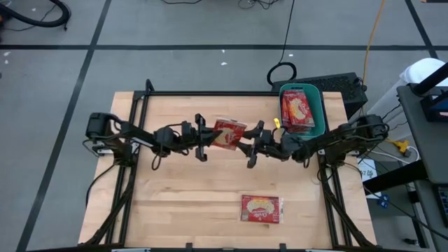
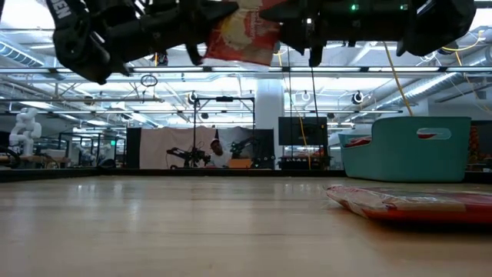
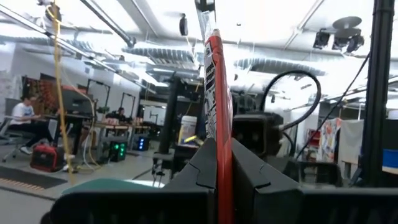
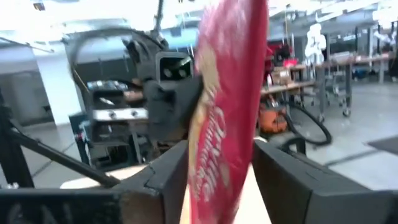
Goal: Sort popcorn bags into baskets
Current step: Put the red popcorn bag into the green bin
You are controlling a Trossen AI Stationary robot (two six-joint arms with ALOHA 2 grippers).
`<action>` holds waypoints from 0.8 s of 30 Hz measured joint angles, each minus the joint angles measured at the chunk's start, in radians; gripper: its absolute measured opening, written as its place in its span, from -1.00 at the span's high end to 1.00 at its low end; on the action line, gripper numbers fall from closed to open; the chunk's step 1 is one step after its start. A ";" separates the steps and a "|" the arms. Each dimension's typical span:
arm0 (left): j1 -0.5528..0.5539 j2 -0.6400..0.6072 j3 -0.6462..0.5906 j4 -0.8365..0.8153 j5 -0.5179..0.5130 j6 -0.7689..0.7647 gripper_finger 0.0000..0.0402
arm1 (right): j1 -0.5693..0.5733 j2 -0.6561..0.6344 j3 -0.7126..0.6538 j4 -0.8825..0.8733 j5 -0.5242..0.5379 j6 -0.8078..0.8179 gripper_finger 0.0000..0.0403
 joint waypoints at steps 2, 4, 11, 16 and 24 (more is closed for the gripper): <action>-0.006 0.033 0.032 -0.001 0.002 0.000 0.92 | -0.006 0.001 0.000 -0.031 0.000 0.016 0.25; -0.011 0.064 0.060 -0.004 0.001 0.008 0.89 | -0.007 0.001 0.000 -0.056 0.000 0.021 0.40; -0.012 0.085 0.067 -0.009 0.006 0.019 0.85 | -0.006 -0.034 0.000 -0.163 -0.007 0.015 0.94; -0.012 0.083 0.066 -0.048 0.007 0.057 0.82 | -0.006 -0.098 0.000 -0.291 -0.006 0.021 0.88; -0.012 0.045 0.066 -0.107 -0.024 0.075 0.38 | -0.033 -0.319 -0.001 -0.653 0.001 0.100 0.95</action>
